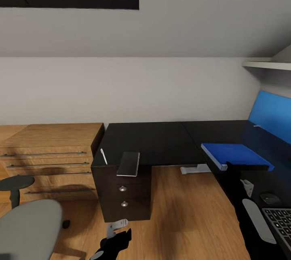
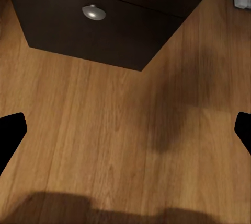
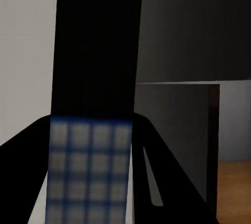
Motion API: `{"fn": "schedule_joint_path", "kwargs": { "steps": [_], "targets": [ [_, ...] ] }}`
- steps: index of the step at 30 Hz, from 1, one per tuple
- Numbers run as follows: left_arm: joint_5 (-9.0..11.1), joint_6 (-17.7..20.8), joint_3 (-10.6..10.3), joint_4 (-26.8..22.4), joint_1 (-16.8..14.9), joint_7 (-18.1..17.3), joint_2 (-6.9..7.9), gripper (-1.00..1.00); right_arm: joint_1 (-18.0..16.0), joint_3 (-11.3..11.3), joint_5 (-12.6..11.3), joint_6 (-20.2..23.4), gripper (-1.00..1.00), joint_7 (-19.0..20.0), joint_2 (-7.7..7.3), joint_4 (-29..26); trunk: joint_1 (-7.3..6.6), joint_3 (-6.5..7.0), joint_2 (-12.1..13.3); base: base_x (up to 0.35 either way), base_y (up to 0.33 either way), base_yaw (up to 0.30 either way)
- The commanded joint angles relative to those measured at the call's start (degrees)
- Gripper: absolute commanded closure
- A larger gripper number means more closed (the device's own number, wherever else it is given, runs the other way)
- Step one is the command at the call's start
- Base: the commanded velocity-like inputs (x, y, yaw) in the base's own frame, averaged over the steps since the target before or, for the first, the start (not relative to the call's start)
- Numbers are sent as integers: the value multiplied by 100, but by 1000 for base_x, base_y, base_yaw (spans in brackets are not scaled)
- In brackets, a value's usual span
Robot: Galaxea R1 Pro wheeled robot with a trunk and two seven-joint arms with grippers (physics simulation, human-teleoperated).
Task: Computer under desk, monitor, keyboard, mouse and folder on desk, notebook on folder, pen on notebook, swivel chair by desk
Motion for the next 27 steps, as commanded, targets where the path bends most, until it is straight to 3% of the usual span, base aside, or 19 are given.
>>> {"fn": "schedule_joint_path", "kwargs": {
  "steps": [1,8,13,27],
  "targets": [
    [50,16,-13,-10,-3,44,2,-100,-4,9,-50,-26,100,-23,-6,27,0,-6,-4,0,0,0],
    [51,16,-14,-4,-3,46,2,-100,-7,47,-10,-75,100,-5,-7,488,0,-4,-4,0,0,0],
    [50,9,-14,-3,-3,47,1,-100,-6,51,19,-264,100,-4,-10,531,0,-26,-4,0,0,-98],
    [69,-33,-16,-3,-3,41,0,-100,-6,51,19,-290,100,-3,-11,535,0,-72,-4,49,0,-70]
  ]
}}
